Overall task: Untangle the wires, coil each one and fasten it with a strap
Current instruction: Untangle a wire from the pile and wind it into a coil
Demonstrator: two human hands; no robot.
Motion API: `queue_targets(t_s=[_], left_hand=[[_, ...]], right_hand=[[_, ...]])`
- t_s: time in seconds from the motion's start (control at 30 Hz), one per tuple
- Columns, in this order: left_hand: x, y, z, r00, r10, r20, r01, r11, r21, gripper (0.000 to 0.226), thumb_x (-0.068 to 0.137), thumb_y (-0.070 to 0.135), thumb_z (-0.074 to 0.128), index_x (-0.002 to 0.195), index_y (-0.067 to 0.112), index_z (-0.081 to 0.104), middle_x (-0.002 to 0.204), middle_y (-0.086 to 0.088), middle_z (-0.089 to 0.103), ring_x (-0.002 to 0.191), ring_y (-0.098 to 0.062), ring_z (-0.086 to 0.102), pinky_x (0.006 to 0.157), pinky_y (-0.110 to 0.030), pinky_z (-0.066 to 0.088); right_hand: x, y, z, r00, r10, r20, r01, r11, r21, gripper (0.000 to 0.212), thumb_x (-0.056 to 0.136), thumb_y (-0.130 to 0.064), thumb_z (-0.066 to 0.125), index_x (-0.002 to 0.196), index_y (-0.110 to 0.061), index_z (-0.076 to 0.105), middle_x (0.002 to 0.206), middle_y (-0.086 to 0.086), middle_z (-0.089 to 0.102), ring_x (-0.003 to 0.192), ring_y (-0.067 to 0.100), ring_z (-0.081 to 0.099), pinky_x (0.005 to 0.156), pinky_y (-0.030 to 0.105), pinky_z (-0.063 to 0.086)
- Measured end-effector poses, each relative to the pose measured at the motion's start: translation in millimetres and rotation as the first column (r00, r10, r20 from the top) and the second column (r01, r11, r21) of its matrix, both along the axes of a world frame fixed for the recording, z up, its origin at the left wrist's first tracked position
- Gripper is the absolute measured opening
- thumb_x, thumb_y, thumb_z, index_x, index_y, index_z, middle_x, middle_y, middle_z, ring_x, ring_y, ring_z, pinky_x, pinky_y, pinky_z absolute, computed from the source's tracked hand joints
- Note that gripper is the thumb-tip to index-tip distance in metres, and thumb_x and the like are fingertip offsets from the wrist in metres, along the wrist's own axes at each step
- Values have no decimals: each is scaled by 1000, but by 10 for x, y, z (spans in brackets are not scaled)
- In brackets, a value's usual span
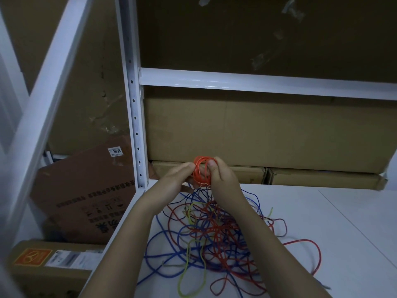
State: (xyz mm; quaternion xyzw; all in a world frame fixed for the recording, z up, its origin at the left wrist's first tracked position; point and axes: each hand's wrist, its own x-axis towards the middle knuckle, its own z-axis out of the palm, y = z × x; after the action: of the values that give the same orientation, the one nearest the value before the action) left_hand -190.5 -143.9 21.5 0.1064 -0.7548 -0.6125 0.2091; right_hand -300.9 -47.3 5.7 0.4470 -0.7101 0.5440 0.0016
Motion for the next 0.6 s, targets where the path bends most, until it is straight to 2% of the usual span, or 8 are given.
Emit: queue_targets(t_s=[0.1, 0.17, 0.23, 0.3, 0.4, 0.43, 0.5, 0.6], left_hand=[[-4, -10, 49, 999, -51, 3, 51, 999, 5, 25, 99, 22, 46, 111, 10, 64, 86, 1, 63, 79, -13, 56, 73, -24, 48], [-10, -16, 98, 998, -58, -25, 61, 990, 130, 29, 81, 21, 57, 106, 7, 60, 85, -6, 62, 76, -16, 56, 68, -24, 47], [5, -26, 116, 993, -96, -64, 109, 965, 238, 29, 88, 31, 50, 103, 6, 55, 85, -7, 65, 79, -17, 58, 67, -23, 48], [4, -44, 106, 993, -117, -31, 121, 967, 226, 54, 98, 49, 25, 105, 8, 60, 93, -5, 71, 88, -15, 65, 78, -25, 49], [-102, 13, 106, 996, -54, 69, 36, 969, 245, 74, 86, 67, 19, 106, 10, 61, 98, -6, 71, 95, -17, 65, 82, -30, 51], [-118, 54, 101, 997, -26, 78, 8, 974, 224, 69, 83, 67, 24, 98, 11, 60, 87, -1, 69, 88, -15, 63, 77, -29, 51], [-118, 89, 53, 999, -17, 29, 16, 1000, 13, 56, 81, 63, 38, 91, 11, 57, 71, 11, 61, 75, -7, 57, 70, -21, 50], [-108, 61, -81, 997, 49, -56, -56, 992, -114, 37, 100, 41, 38, 93, 9, 56, 72, 9, 55, 68, -2, 54, 66, -20, 49]], right_hand=[[-3, 26, 14, 1000, 19, 10, -19, 1000, 19, 28, 104, -25, 34, 94, -7, 54, 84, 3, 59, 77, 16, 53, 65, 22, 38], [-5, 43, 27, 999, 36, 2, -36, 999, 21, 29, 104, -25, 34, 101, -6, 55, 88, 2, 60, 80, 14, 53, 68, 16, 38], [1, 56, 37, 998, 59, -29, -58, 998, 20, 27, 103, -25, 35, 95, -8, 54, 85, 4, 59, 76, 10, 52, 66, 20, 37], [8, 64, 35, 993, 77, -93, -74, 997, 35, 26, 103, -24, 35, 82, -16, 48, 72, -1, 52, 65, 4, 48, 60, 22, 33], [6, 54, 5, 980, 69, -187, -52, 994, 94, 32, 103, -25, 34, 71, -27, 36, 63, -7, 44, 59, 2, 44, 54, 23, 29], [-5, 51, -11, 977, 57, -205, -34, 993, 112, 31, 103, -25, 34, 72, -25, 36, 62, -7, 44, 58, 4, 44, 54, 27, 28], [-26, 41, -33, 976, 45, -214, -13, 989, 148, 29, 102, -25, 34, 74, -23, 37, 63, -5, 45, 58, 8, 42, 55, 32, 28], [-32, 35, -12, 981, 65, -182, -31, 983, 181, 31, 103, -26, 36, 72, -25, 37, 64, -5, 47, 58, 8, 43, 56, 32, 29]])
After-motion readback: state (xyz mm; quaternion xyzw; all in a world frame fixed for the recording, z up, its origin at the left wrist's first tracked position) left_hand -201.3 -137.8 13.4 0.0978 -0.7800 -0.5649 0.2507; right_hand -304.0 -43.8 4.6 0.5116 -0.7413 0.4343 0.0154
